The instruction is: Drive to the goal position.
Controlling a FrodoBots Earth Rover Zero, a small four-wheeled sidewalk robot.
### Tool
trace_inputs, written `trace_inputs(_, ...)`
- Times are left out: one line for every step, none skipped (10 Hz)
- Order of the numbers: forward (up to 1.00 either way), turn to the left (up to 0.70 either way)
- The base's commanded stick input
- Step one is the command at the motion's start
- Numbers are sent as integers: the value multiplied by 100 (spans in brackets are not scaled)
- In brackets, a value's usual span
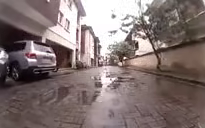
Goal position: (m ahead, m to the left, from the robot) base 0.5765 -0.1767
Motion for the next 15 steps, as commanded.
trace_inputs(50,0)
trace_inputs(50,0)
trace_inputs(50,0)
trace_inputs(50,0)
trace_inputs(50,0)
trace_inputs(50,0)
trace_inputs(50,0)
trace_inputs(50,0)
trace_inputs(50,0)
trace_inputs(50,0)
trace_inputs(50,0)
trace_inputs(50,0)
trace_inputs(50,0)
trace_inputs(50,0)
trace_inputs(50,0)
